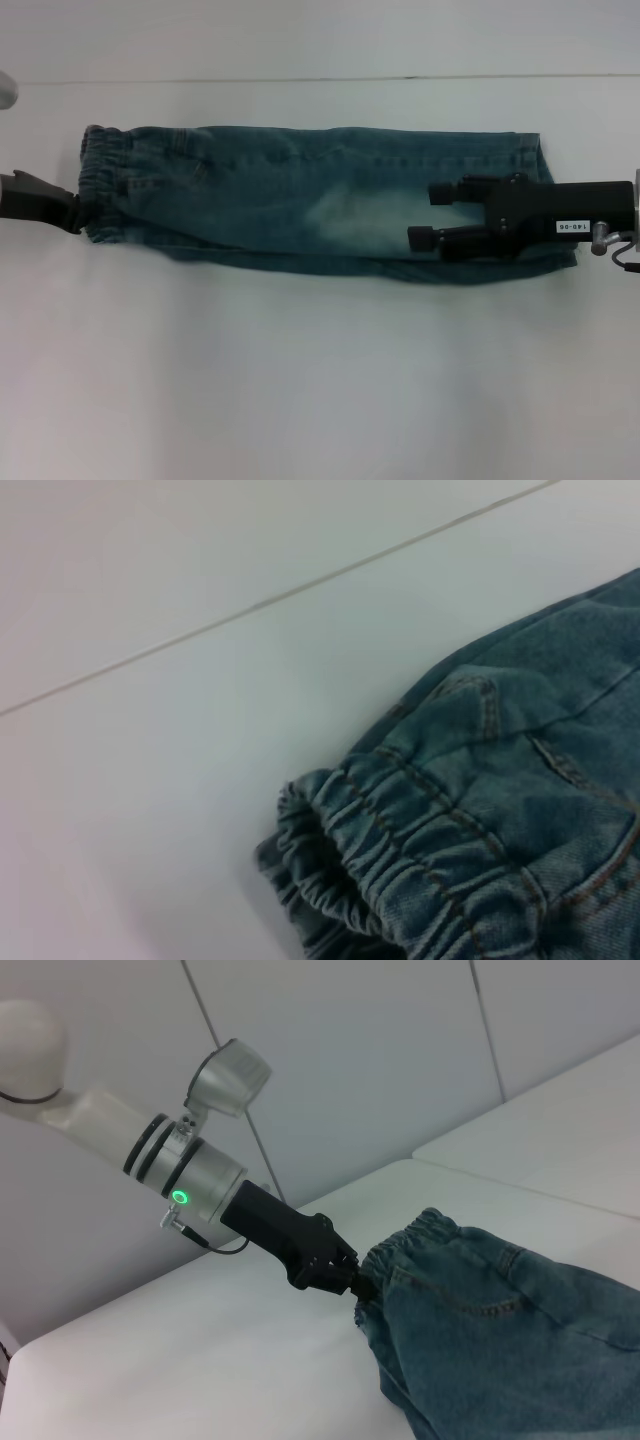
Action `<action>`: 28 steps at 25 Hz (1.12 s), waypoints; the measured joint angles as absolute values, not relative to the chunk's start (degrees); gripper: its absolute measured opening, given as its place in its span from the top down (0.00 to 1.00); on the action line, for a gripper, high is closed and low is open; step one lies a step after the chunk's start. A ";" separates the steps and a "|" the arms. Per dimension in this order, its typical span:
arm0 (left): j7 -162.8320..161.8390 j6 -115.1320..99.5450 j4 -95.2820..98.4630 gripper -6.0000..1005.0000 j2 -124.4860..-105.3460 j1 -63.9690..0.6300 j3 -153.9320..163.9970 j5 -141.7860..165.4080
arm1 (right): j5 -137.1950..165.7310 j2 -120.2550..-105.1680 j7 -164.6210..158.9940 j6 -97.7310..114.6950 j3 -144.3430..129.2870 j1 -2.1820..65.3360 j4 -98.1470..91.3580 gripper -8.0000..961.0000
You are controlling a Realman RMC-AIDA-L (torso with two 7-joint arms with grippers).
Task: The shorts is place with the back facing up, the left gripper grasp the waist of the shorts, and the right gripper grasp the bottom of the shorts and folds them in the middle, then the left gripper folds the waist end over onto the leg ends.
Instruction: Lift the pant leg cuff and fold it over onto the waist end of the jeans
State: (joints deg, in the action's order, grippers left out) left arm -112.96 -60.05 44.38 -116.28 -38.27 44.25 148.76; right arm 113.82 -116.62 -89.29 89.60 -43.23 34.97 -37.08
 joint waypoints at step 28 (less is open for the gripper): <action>-120.58 -86.85 67.97 0.91 -116.70 -44.17 43.70 147.90 | 97.35 -119.82 -72.37 63.91 -48.95 36.35 -25.14 0.87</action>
State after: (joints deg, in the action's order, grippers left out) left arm -120.58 -86.85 67.97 -116.70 -44.17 43.70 147.90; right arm 97.36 -119.82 -72.37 63.91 -48.95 36.35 -25.14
